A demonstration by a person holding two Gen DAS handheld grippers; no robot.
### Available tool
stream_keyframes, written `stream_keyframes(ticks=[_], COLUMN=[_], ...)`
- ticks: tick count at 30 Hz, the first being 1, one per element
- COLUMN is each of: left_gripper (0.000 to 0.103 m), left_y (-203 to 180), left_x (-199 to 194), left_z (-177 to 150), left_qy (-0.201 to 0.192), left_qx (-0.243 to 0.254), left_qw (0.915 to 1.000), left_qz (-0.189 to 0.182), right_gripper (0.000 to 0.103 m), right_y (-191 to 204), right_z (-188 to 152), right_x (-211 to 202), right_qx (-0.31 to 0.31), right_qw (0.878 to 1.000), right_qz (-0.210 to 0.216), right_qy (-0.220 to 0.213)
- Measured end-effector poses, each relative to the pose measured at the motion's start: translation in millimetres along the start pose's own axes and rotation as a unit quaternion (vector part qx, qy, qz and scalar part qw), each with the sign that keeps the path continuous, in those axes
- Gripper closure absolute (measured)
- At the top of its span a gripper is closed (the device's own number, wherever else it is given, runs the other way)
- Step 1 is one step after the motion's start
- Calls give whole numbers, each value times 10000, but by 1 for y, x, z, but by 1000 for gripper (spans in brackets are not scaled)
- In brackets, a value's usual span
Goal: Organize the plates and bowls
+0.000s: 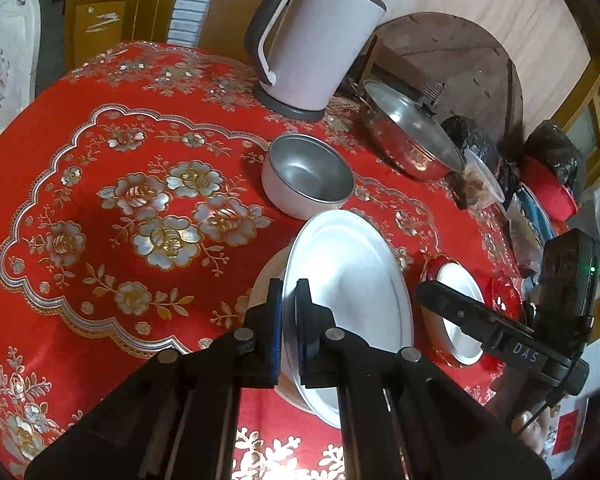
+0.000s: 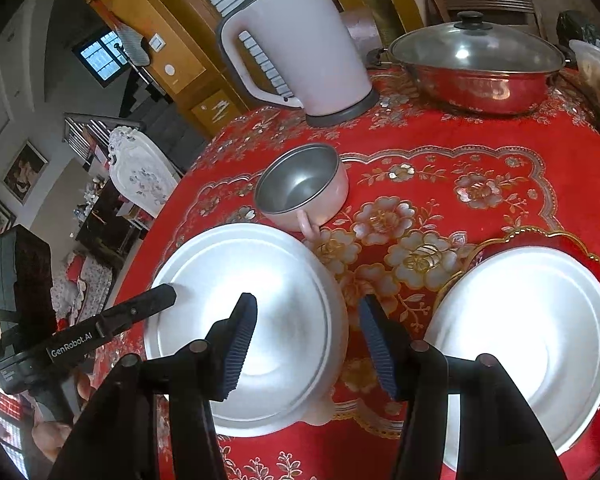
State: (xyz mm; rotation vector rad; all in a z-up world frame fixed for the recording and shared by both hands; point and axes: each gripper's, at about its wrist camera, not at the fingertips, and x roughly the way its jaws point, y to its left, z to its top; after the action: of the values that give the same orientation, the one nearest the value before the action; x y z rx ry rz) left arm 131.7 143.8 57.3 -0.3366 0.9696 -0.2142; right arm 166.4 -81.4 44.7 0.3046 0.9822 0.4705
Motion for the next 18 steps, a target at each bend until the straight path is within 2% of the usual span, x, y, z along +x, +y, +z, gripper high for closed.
stream_keyframes(ticks=[18], left_gripper=[100], left_y=[-4], left_x=[-26], left_z=[7], left_qy=[-193], left_qx=[-35], left_qw=[9994], left_qz=[-275], right_gripper=[47], right_y=[1], right_z=[-2], right_x=[-7], right_qx=[79], right_qw=[9996], right_qz=[269], right_qy=[-74])
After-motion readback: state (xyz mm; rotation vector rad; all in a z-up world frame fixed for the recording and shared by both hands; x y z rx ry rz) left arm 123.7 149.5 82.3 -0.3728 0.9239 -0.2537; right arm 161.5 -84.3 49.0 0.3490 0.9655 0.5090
